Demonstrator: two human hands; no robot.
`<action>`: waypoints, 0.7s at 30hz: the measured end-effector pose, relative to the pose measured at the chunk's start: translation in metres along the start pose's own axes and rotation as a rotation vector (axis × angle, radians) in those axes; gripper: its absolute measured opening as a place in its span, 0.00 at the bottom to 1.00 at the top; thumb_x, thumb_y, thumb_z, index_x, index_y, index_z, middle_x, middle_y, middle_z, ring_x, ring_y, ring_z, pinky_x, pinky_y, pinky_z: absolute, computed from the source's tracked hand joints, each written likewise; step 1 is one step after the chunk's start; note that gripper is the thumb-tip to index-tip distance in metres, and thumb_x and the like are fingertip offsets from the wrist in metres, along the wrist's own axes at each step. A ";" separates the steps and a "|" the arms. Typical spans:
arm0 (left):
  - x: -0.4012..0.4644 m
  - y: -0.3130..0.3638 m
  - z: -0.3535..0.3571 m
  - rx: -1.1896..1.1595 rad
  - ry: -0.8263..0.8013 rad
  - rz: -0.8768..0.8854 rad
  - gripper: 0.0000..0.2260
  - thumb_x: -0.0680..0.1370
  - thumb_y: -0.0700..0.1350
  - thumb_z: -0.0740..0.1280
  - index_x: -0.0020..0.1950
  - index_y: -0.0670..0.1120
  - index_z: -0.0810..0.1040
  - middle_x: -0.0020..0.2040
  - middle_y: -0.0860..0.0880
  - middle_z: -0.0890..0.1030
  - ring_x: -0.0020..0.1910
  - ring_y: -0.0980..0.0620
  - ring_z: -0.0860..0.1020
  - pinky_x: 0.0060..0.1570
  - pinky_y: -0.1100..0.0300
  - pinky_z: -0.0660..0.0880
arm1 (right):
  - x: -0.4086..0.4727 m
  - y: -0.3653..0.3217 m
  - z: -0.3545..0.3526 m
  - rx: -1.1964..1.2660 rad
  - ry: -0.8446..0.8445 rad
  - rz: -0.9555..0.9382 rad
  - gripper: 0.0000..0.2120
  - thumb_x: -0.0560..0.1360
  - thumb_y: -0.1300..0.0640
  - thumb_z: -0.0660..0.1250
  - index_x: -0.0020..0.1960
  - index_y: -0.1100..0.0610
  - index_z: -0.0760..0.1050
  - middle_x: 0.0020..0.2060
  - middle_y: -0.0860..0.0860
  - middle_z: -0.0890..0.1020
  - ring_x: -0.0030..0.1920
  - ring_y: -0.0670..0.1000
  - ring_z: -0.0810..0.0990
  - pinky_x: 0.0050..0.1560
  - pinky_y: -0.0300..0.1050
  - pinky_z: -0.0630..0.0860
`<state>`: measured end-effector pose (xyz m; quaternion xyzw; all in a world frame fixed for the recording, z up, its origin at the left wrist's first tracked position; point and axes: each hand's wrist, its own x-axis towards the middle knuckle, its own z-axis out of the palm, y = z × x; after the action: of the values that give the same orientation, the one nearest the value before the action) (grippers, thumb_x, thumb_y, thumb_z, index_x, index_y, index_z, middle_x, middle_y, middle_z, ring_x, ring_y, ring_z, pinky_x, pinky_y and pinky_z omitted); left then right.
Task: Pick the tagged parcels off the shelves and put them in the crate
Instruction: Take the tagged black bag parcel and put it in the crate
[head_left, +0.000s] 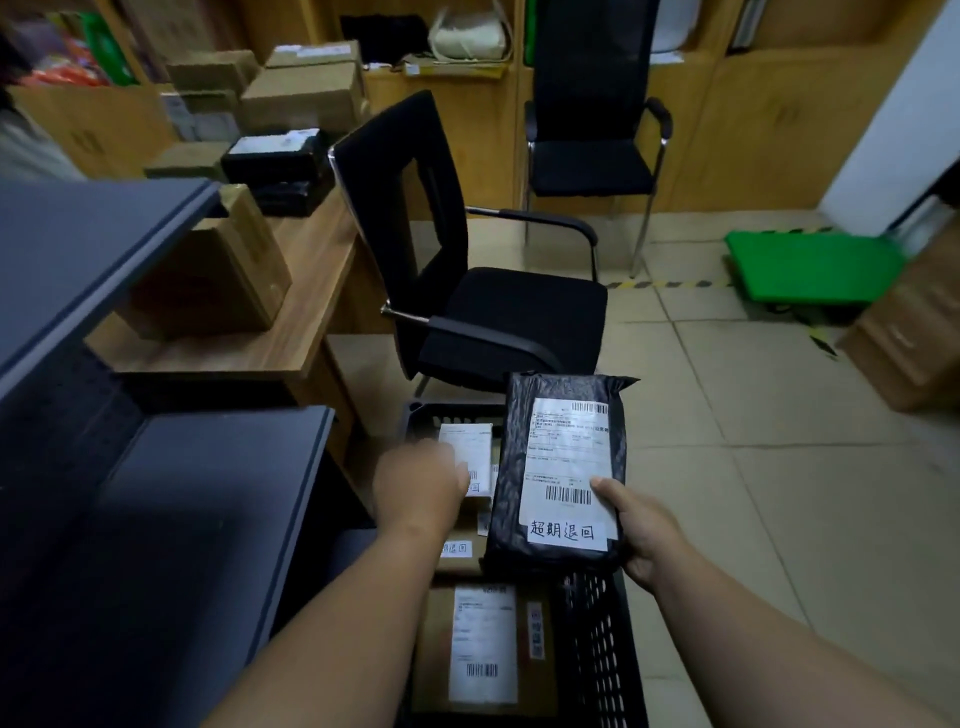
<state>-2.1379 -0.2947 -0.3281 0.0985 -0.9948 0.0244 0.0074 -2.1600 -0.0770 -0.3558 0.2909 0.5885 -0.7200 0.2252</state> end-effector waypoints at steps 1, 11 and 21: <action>0.007 -0.001 0.005 0.000 -0.008 0.015 0.15 0.80 0.53 0.54 0.55 0.48 0.77 0.52 0.49 0.79 0.50 0.48 0.76 0.49 0.55 0.67 | 0.004 0.002 0.001 0.011 0.016 0.003 0.08 0.74 0.62 0.68 0.50 0.66 0.76 0.48 0.66 0.82 0.50 0.66 0.81 0.54 0.65 0.76; 0.031 0.015 0.063 -0.236 -0.146 -0.037 0.15 0.79 0.54 0.56 0.53 0.49 0.78 0.51 0.50 0.80 0.49 0.47 0.78 0.43 0.56 0.68 | 0.049 0.029 -0.005 0.035 0.122 0.050 0.11 0.74 0.61 0.69 0.52 0.68 0.76 0.46 0.66 0.83 0.46 0.65 0.83 0.49 0.62 0.79; 0.041 0.032 0.106 -1.102 -0.581 -0.456 0.15 0.80 0.51 0.59 0.39 0.44 0.75 0.39 0.46 0.74 0.38 0.49 0.70 0.41 0.58 0.66 | 0.093 0.047 0.004 -0.043 0.108 0.082 0.07 0.72 0.60 0.70 0.45 0.65 0.78 0.32 0.58 0.85 0.32 0.57 0.84 0.29 0.47 0.80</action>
<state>-2.1858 -0.2763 -0.4351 0.2910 -0.7774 -0.5178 -0.2071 -2.1972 -0.0889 -0.4524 0.3483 0.6027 -0.6806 0.2286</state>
